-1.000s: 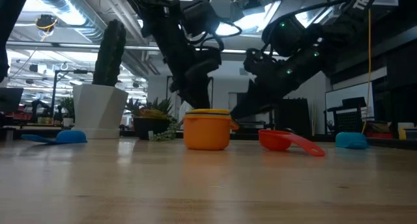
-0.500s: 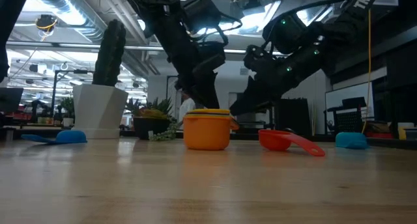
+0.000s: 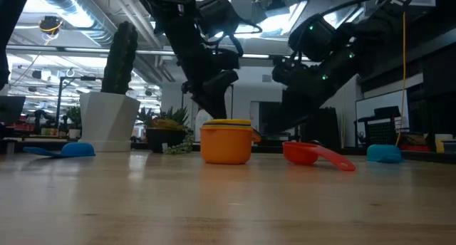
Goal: Nest measuring cups in basket
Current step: Stack the yellow measuring cup on top of the dark blue measuring cup
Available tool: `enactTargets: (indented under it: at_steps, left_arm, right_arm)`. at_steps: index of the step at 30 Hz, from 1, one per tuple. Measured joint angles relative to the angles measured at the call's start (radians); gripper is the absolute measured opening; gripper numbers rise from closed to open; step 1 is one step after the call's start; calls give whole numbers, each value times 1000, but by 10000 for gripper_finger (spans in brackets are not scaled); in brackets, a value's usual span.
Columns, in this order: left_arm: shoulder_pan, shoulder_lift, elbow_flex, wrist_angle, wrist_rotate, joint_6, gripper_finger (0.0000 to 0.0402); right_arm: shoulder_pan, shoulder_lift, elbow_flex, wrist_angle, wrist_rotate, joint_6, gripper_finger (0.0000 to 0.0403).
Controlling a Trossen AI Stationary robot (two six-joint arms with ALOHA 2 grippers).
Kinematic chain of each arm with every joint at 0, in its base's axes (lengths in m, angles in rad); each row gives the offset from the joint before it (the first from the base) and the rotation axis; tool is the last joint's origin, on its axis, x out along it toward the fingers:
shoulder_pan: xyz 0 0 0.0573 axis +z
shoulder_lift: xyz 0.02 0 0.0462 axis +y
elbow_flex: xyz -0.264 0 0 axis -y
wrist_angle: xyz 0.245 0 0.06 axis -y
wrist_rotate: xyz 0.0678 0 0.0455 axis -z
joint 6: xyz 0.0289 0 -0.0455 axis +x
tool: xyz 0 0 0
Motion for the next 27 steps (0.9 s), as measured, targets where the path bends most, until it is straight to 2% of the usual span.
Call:
enactTargets:
  at_steps: [12, 17, 27]
  left_arm:
    - [-3, 46, -2, 4, 98, -8, 85]
    - [-3, 65, -2, 34, 141, -9, 85]
    - [-3, 53, -1, 96, 141, -7, 85]
  right_arm:
    - [0, 97, 0, 220, 3, 0, 145]
    - [0, 99, 0, 220, 3, 0, 145]
    - [0, 99, 0, 218, 3, 1, 145]
